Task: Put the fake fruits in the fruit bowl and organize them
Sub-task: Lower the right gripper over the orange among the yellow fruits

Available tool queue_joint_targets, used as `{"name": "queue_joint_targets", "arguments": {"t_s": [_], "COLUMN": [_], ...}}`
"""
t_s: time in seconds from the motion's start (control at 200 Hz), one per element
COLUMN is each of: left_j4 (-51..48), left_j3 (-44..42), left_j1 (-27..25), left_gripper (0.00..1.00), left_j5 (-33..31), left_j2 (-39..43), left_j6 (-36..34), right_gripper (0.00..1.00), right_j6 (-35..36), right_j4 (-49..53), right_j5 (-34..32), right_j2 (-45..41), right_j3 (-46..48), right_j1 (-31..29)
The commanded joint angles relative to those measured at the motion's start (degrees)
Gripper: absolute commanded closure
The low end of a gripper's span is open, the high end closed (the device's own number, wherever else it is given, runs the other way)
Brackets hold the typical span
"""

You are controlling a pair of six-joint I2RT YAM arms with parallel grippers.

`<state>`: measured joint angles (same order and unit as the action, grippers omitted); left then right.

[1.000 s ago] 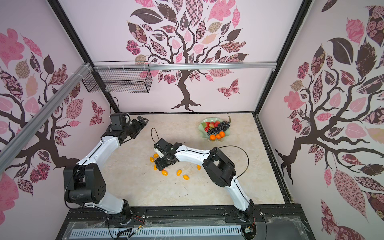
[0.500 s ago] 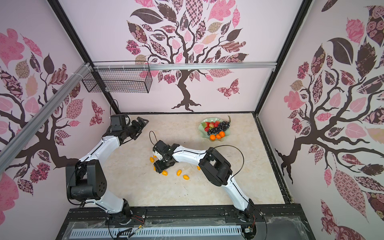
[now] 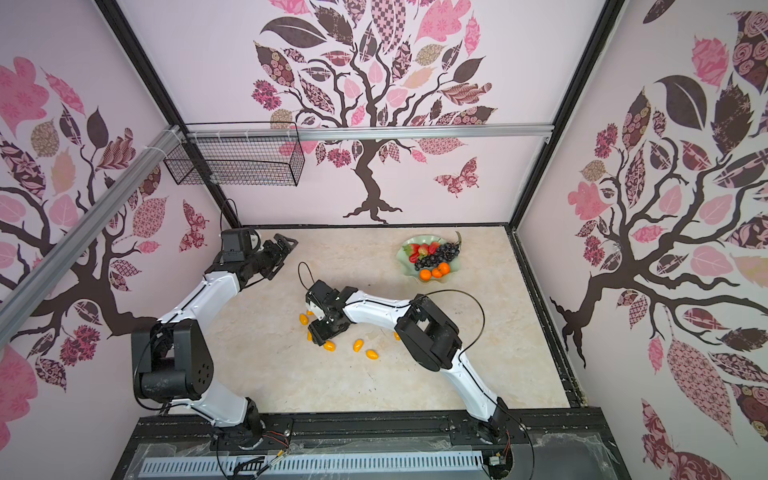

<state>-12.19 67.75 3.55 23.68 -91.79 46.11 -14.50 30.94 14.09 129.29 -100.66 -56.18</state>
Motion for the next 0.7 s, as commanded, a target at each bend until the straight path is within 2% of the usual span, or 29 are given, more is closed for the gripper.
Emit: {"name": "queue_joint_targets", "arguments": {"t_s": [0.0,0.41,0.695], "left_j4": [0.61,0.38,0.18], "left_j3": [-0.81,-0.51,-0.38], "left_j1": [0.19,0.18,0.22], "left_gripper": [0.01,0.01,0.01], "left_j5": [0.65,1.49,1.92], "left_j2": [-0.93,-1.27,-1.43], "left_j6": [-0.29,-0.79,-1.36], "right_gripper": [0.36,0.43,0.53], "right_j6": [0.43,0.32,-1.99], "right_j4": [1.67,2.2,0.77], "right_j5": [-0.53,-1.22,-3.48], "right_j2": [2.97,3.47,1.39], "right_j3": [-1.98,-1.93,-1.38], "right_j1": [-0.24,-0.33,-0.15]}}
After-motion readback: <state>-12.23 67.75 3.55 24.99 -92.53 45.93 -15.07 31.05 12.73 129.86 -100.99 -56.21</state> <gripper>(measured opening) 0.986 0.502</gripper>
